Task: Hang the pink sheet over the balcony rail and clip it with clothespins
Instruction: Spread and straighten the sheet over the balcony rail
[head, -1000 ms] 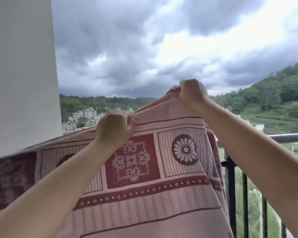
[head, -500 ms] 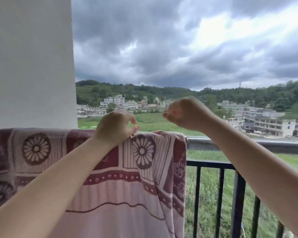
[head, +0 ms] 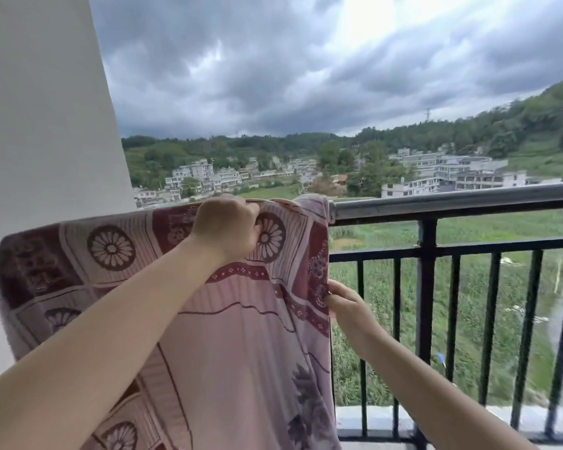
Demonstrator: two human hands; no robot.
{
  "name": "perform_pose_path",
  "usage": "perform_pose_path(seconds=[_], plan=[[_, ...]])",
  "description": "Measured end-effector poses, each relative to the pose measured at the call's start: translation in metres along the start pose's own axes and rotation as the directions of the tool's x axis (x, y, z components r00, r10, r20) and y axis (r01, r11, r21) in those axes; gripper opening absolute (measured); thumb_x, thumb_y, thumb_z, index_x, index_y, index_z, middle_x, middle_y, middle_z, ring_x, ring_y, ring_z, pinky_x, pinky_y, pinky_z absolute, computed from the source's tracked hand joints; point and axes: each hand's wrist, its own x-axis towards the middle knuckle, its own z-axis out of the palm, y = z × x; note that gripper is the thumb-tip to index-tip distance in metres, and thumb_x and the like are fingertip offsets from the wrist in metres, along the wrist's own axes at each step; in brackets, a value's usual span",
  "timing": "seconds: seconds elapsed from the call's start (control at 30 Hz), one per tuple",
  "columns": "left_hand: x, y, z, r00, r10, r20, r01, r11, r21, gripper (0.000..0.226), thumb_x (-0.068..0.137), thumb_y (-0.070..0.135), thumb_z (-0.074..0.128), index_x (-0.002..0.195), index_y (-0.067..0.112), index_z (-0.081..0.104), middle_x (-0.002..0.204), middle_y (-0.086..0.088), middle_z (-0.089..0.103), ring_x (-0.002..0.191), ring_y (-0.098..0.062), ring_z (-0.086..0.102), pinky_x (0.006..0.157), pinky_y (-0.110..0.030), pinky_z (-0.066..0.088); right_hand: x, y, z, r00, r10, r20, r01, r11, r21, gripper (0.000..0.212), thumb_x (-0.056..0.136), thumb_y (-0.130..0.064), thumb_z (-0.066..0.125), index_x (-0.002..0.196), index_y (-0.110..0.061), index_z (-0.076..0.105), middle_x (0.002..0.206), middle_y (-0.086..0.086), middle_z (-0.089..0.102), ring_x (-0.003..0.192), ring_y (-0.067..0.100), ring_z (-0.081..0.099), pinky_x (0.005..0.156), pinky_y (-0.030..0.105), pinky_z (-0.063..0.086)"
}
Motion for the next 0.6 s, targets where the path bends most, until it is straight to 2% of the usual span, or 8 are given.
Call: perform_pose_path(seconds=[0.07, 0.1, 0.2, 0.27, 0.37, 0.47, 0.5, 0.6], plan=[[0.004, -0.001, -0.001, 0.999, -0.008, 0.053, 0.005, 0.999, 0.051, 0.029, 0.089, 0.030, 0.047, 0.093, 0.005, 0.061, 0.086, -0.012, 0.067, 0.071, -0.024, 0.053, 0.066, -0.029, 0.044, 0.000, 0.002, 0.004, 0.995, 0.099, 0.012, -0.100, 0.992, 0.078, 0.029, 0.090, 0.005, 0.034, 0.082, -0.010, 0.058, 0.062, -0.003, 0.066, 0.052, 0.005, 0.062, 0.049, 0.018, 0.048], [0.005, -0.001, -0.001, 0.998, -0.013, 0.068, 0.009, 0.998, 0.061, 0.027, 0.089, 0.028, 0.047, 0.093, 0.005, 0.061, 0.087, -0.012, 0.067, 0.075, -0.026, 0.057, 0.065, -0.030, 0.043, -0.001, 0.002, 0.008, 0.988, 0.152, 0.040, -0.154, 0.986, 0.070, 0.027, 0.090, 0.004, 0.036, 0.081, -0.010, 0.056, 0.062, -0.002, 0.065, 0.053, 0.007, 0.061, 0.051, 0.021, 0.049], [0.006, 0.000, -0.001, 0.995, -0.034, 0.095, 0.026, 0.996, 0.082, 0.021, 0.088, 0.018, 0.045, 0.094, 0.007, 0.062, 0.090, -0.012, 0.067, 0.084, -0.028, 0.061, 0.062, -0.029, 0.037, -0.003, 0.007, 0.017, 0.934, 0.297, 0.200, -0.283, 0.954, -0.095, 0.018, 0.088, 0.005, 0.042, 0.087, -0.007, 0.055, 0.077, 0.005, 0.062, 0.067, 0.014, 0.060, 0.063, 0.024, 0.051], [0.006, 0.002, -0.004, 0.992, -0.036, 0.122, 0.025, 0.996, 0.088, 0.021, 0.087, 0.013, 0.044, 0.095, 0.007, 0.062, 0.093, -0.012, 0.066, 0.089, -0.028, 0.061, 0.063, -0.029, 0.035, -0.003, 0.010, 0.025, 0.923, 0.326, 0.203, -0.284, 0.935, -0.210, 0.016, 0.087, 0.003, 0.045, 0.080, -0.007, 0.056, 0.076, 0.006, 0.061, 0.066, 0.014, 0.057, 0.062, 0.024, 0.051], [0.006, 0.002, -0.008, 0.988, -0.038, 0.152, 0.024, 0.996, 0.092, 0.020, 0.086, 0.010, 0.044, 0.094, 0.006, 0.062, 0.094, -0.013, 0.066, 0.091, -0.029, 0.060, 0.064, -0.030, 0.035, -0.005, 0.012, 0.035, 0.965, 0.262, 0.024, -0.250, 0.941, -0.228, 0.021, 0.086, -0.001, 0.051, 0.068, -0.004, 0.058, 0.071, 0.003, 0.065, 0.065, 0.012, 0.060, 0.056, 0.019, 0.050], [0.006, 0.006, -0.010, 0.985, -0.057, 0.164, 0.038, 0.992, 0.121, 0.022, 0.085, 0.004, 0.040, 0.091, 0.005, 0.062, 0.093, -0.013, 0.066, 0.089, -0.029, 0.060, 0.063, -0.031, 0.036, -0.010, 0.016, 0.021, 0.979, 0.123, -0.162, -0.162, 0.953, -0.255, 0.020, 0.085, -0.006, 0.055, 0.072, 0.008, 0.061, 0.070, 0.009, 0.067, 0.057, 0.014, 0.058, 0.049, 0.018, 0.049], [0.006, 0.009, -0.010, 0.983, -0.070, 0.172, 0.048, 0.990, 0.129, 0.024, 0.084, 0.001, 0.039, 0.091, 0.004, 0.062, 0.093, -0.013, 0.066, 0.089, -0.029, 0.060, 0.064, -0.031, 0.037, -0.015, 0.015, 0.011, 0.970, 0.074, -0.232, -0.135, 0.956, -0.260, 0.021, 0.086, -0.006, 0.054, 0.073, 0.008, 0.061, 0.067, 0.010, 0.064, 0.054, 0.015, 0.053, 0.045, 0.017, 0.045], [0.010, 0.019, -0.011, 0.973, -0.109, 0.205, 0.072, 0.981, 0.178, 0.025, 0.083, -0.001, 0.039, 0.095, 0.004, 0.061, 0.097, -0.012, 0.066, 0.093, -0.028, 0.060, 0.064, -0.030, 0.037, -0.036, 0.001, -0.033, 0.890, -0.083, -0.449, -0.063, 0.952, -0.300, 0.025, 0.087, -0.003, 0.052, 0.063, -0.006, 0.058, 0.057, 0.006, 0.055, 0.047, 0.015, 0.042, 0.040, 0.015, 0.034]])
